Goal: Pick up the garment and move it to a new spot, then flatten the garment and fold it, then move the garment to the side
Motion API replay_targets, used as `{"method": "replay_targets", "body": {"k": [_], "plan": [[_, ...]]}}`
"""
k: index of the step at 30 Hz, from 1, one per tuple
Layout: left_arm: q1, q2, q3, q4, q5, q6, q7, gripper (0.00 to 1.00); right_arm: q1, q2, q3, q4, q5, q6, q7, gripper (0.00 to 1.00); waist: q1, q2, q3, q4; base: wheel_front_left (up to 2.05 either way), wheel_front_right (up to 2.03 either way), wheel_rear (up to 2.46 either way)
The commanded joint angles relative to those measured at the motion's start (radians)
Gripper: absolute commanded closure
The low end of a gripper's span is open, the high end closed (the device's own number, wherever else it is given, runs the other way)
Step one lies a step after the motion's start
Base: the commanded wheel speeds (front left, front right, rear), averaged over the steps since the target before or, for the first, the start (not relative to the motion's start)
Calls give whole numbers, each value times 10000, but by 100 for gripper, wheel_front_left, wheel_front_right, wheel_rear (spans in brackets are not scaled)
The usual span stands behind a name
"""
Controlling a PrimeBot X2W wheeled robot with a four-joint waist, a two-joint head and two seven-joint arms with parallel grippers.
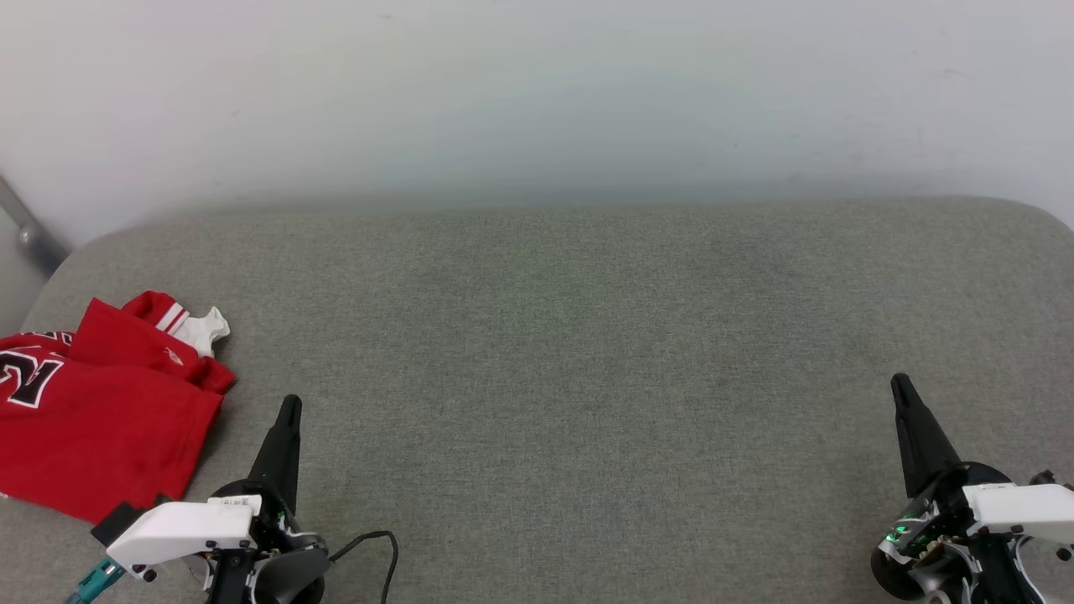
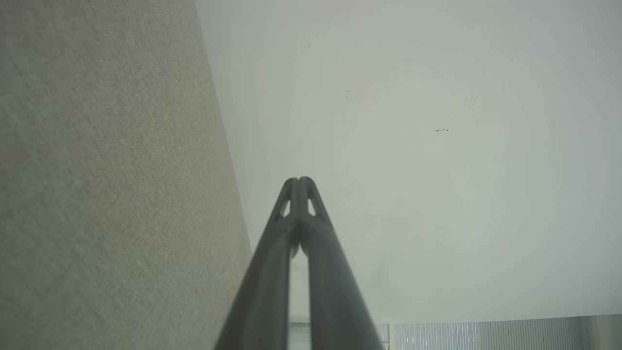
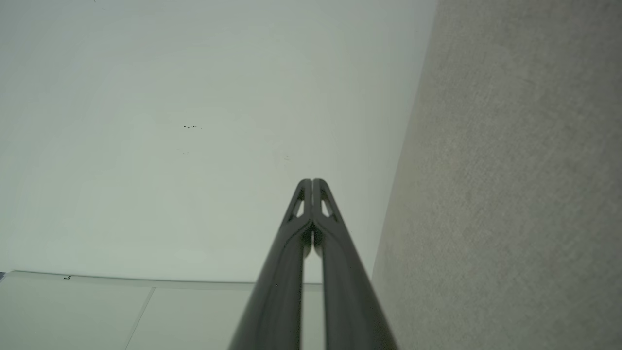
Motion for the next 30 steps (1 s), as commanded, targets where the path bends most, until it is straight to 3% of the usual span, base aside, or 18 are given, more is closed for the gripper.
{"method": "replay_targets", "body": {"k": [1, 11, 12, 23, 30], "plan": [[-65, -18, 10, -3, 20, -29, 6, 100, -123, 43, 5, 5, -54, -4, -13, 100, 0, 0, 0, 0, 0, 0, 0], [-65, -18, 10, -3, 20, -29, 6, 100, -123, 43, 5, 5, -54, -4, -13, 100, 0, 0, 0, 0, 0, 0, 0], [11, -2, -10, 29, 1, 2, -2, 0, 16, 0, 1, 21, 3, 0, -1, 0, 0, 0, 0, 0, 0, 0, 0], [-96, -8, -509, -206, 280, 4, -504, 0, 43, -57, 358, -239, -348, -2, -434, 0, 0, 0, 15, -3, 0, 0, 0], [-144, -5, -645, -589, 1069, 4, -831, 0, -9, -218, 672, -383, -1189, -2, -821, 0, 0, 0, 16, 1, 0, 0, 0]]}}
